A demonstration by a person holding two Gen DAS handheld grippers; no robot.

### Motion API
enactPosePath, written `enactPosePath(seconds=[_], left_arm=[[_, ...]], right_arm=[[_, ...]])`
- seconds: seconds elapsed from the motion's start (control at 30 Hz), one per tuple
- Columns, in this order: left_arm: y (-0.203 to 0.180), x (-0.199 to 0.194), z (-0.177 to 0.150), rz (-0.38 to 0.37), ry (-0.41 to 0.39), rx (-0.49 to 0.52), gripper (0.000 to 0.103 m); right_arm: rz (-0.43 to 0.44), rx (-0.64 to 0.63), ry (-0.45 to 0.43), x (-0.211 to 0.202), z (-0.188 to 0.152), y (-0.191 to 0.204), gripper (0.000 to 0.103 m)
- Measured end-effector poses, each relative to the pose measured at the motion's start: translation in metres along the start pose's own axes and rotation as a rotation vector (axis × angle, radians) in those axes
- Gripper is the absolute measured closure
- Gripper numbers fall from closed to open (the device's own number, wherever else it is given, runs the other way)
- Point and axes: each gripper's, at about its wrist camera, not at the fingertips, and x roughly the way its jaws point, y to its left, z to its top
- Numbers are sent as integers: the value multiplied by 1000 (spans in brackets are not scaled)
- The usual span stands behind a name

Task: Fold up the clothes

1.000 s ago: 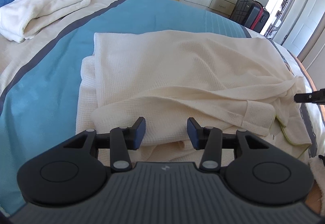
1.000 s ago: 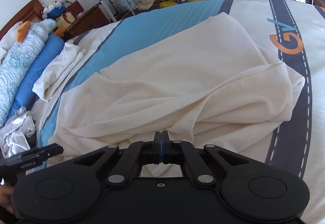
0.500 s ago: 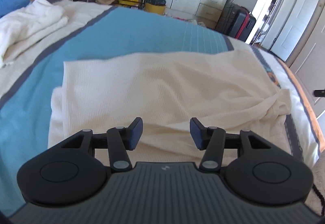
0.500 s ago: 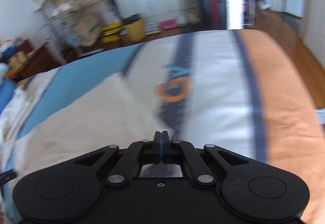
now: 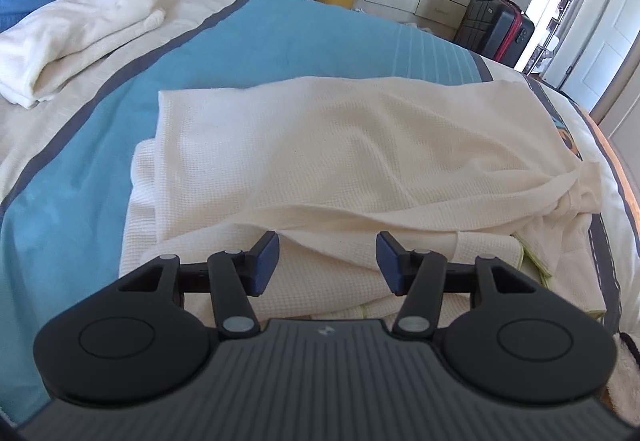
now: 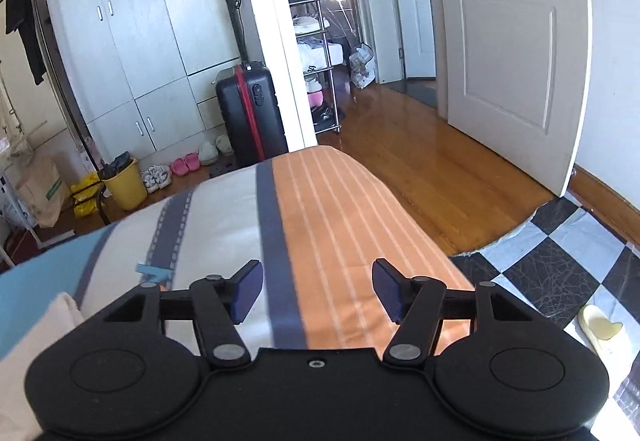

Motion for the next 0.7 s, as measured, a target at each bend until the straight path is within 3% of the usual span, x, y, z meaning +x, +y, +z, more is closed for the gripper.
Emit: enactPosePath(seconds=[0.2, 0.4, 0.57, 0.7], left_arm=[[4, -8, -10, 39, -13, 38, 45], [5, -11, -17, -3, -21, 49, 45], [-5, -22, -18, 4, -84, 149, 38], [-10, -15, -24, -17, -81, 192, 38]], right_arm=[[130, -72, 96, -8, -9, 89, 35], [429, 83, 395, 22, -60, 153, 34], [450, 91, 534, 48, -107, 175, 34], [492, 128, 535, 46, -105, 162, 34]])
